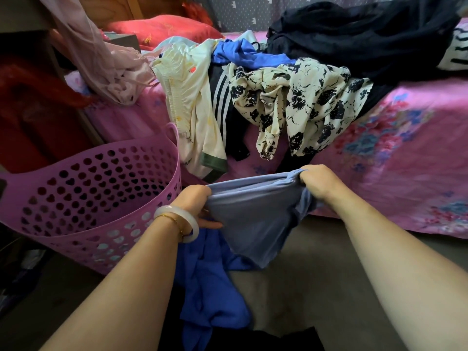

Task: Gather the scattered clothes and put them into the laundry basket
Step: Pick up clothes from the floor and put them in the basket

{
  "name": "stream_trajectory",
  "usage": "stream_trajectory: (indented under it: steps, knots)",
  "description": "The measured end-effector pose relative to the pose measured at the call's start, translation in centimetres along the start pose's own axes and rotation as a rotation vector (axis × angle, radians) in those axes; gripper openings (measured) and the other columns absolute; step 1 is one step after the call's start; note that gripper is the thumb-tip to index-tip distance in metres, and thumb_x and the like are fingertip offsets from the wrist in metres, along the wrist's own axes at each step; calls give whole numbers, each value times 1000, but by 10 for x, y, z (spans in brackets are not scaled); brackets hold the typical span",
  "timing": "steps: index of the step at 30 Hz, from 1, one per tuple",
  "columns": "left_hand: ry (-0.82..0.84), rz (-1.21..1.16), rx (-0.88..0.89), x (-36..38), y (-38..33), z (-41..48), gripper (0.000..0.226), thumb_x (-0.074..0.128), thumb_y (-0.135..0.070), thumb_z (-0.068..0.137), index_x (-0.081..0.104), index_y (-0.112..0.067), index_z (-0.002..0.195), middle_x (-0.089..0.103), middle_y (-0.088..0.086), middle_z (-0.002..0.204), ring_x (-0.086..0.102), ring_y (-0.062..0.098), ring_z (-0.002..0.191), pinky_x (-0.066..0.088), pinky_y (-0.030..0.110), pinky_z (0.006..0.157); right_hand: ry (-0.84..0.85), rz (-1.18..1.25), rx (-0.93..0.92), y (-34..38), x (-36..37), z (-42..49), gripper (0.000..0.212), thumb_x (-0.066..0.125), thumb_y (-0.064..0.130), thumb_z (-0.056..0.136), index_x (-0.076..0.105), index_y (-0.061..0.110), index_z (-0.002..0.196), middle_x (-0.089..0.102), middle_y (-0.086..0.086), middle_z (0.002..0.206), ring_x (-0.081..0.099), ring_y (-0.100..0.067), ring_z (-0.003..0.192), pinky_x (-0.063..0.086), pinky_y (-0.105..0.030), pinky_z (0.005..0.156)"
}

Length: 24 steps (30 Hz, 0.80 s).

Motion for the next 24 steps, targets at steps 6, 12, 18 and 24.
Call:
stream_trajectory:
  steps: [6,12,18,24]
  knots:
    - [256,-339,107,7,-10,-4,40,42,-37,95,61,-4,107,65,8,76,64,20,62,56,29,53,35,711,252,-7,-1,-12,29,46,6,84,64,14,63,49,-5,48,44,-17,39,32,-21,40]
    - [418,170,246,20,11,-1,1,71,-9,76,72,-9,75,71,-1,71,64,14,71,53,20,64,219,1052,294,0,8,-8,38,43,3,88,68,7,60,60,-10,62,51,-22,56,41,-28,58]
    - [424,-376,161,23,14,-2,30,45,-18,88,65,-13,66,62,4,73,56,19,71,44,35,76,298,1323,285,8,6,-14,20,49,9,87,65,1,95,65,-8,67,63,-16,60,55,-24,59]
    - [268,-669,31,34,17,9,44,38,-36,101,59,-8,128,62,13,129,57,31,118,44,43,99,532,1393,403,-13,66,-32,72,56,69,80,65,12,125,63,-15,128,59,-35,119,43,-50,103]
Point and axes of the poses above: each hand's wrist, its own z-axis towards the middle knuckle, its own x-axis out of the palm, y = z × x, the point moved 6 cm from there along z, towards the middle knuckle
